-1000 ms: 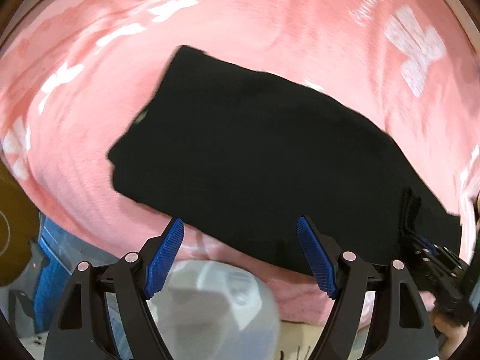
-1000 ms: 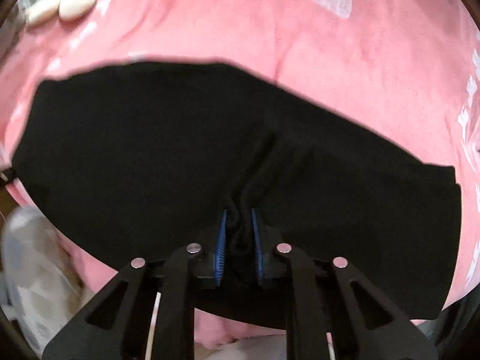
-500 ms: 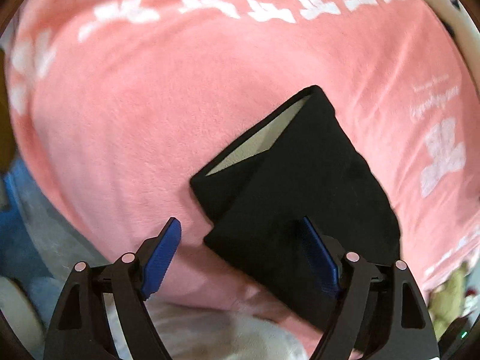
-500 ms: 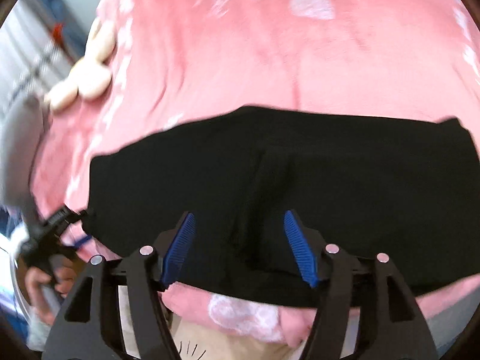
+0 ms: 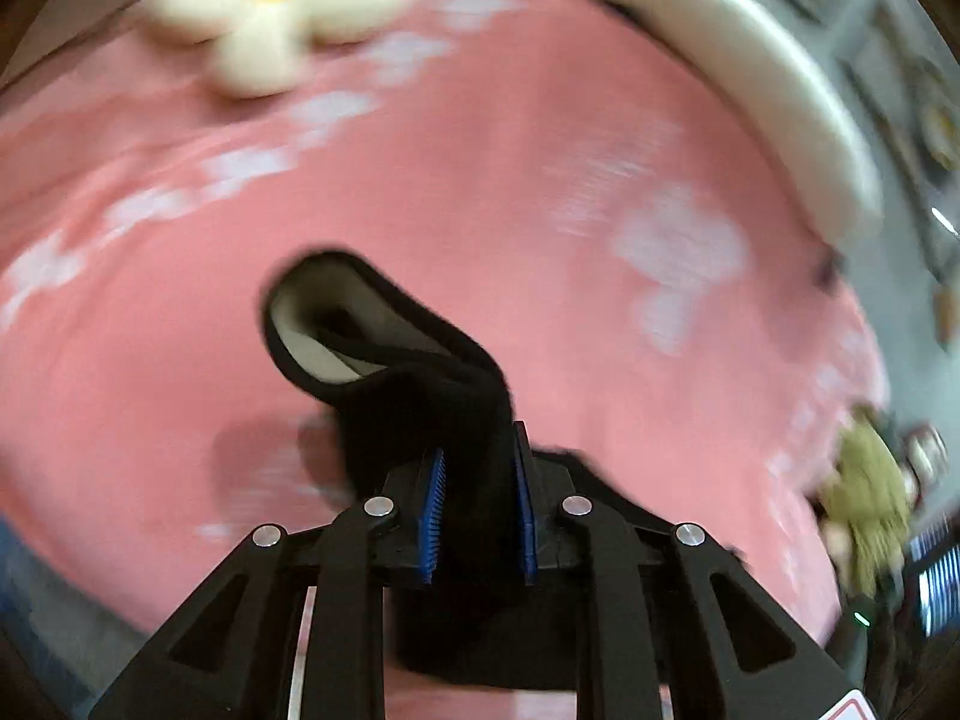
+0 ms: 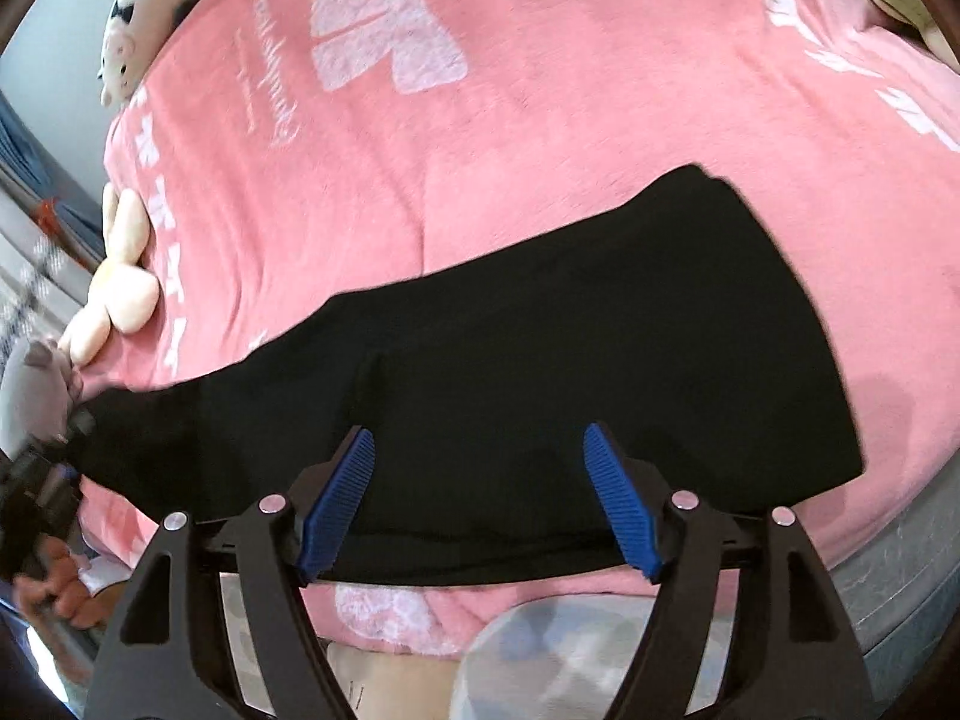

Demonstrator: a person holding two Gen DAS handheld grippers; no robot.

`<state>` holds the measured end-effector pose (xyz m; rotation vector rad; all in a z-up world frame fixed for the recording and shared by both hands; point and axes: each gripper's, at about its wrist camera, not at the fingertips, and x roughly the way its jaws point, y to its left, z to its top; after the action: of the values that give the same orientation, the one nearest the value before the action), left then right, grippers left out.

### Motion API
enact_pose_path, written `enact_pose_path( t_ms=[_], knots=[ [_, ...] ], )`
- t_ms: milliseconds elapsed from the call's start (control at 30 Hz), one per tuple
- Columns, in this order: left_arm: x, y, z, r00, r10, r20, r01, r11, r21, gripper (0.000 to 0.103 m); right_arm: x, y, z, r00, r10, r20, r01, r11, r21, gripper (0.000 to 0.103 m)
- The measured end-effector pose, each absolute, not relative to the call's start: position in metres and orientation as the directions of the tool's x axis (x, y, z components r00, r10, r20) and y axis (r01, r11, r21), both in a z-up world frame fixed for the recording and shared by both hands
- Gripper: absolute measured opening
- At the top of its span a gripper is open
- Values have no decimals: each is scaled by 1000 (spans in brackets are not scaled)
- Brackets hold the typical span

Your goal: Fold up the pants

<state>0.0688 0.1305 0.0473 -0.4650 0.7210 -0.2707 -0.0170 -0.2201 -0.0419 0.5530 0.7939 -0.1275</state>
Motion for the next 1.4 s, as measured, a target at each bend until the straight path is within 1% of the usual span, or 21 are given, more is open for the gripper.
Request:
enact_pose_path(
  t_ms=[33,100,133,167,233,300,400,533,600,667,733,800,933,967,1000,1067,1100,1133,1300,1367,1400],
  knots=[
    [69,103,53,697,-423,-579,132,869,-477,16,-21,-222,-40,707,96,-700,306,851,427,71],
    [69,45,43,645,-417,-641,189,899,-395,29,-27,-231,-41,713,106,-693,300,848,437,71],
    [70,24,34,621,-399,-675,207,914,-349,59,-29,-236,-41,710,108,-696,302,846,439,71],
    [70,-2,18,592,-358,-722,226,934,-277,78,-29,-238,-43,704,109,-702,305,846,437,71],
    [60,-32,-11,563,-288,-775,254,952,-170,76,-29,-241,-46,691,116,-713,308,846,436,71],
    [46,-45,-26,531,-279,-800,290,947,-138,76,-34,-244,-46,688,132,-713,294,848,440,71],
    [27,-36,-37,480,-314,-819,298,937,-185,80,-26,-235,-41,684,167,-710,227,876,425,71],
    [19,-2,-38,483,-263,-835,227,959,-171,80,7,-204,-34,661,305,-686,85,877,472,72],
    [21,19,-38,487,-244,-839,172,968,-182,80,32,-178,-31,637,363,-680,-9,886,464,72],
    [23,42,-39,483,-228,-845,110,974,-200,80,56,-153,-30,618,379,-688,-79,901,426,78],
    [25,61,-38,493,-212,-844,62,976,-209,80,85,-125,-33,591,383,-710,-144,916,375,82],
    [27,74,-35,510,-201,-836,33,976,-214,80,109,-101,-44,532,388,-753,-198,921,335,82],
    [31,95,-36,525,-187,-830,0,975,-220,81,141,-78,-73,458,367,-810,-187,930,315,82],
    [31,101,-38,523,-186,-832,-10,974,-225,81,143,-76,-79,454,369,-811,-185,929,320,77],
    [31,108,-40,518,-190,-834,-20,972,-234,81,145,-73,-83,460,377,-804,-188,926,327,66],
    [32,116,-41,511,-193,-838,-39,968,-246,81,142,-69,-82,468,371,-802,-162,928,335,37],
    [32,120,-42,510,-193,-838,-46,967,-251,81,141,-68,-80,458,403,-792,-170,915,367,15],
    [33,125,-43,511,-195,-837,-56,964,-259,81,137,-67,-73,460,438,-772,-172,897,407,15],
    [36,139,-41,519,-201,-831,-100,951,-292,81,122,-49,-50,460,522,-718,-188,848,496,14],
    [34,143,-32,535,-200,-821,-114,946,-305,81,110,-47,-23,502,569,-651,-228,813,535,14],
    [32,145,-27,545,-208,-812,-118,940,-320,81,96,-44,5,545,592,-594,-280,796,536,14]
  ],
)
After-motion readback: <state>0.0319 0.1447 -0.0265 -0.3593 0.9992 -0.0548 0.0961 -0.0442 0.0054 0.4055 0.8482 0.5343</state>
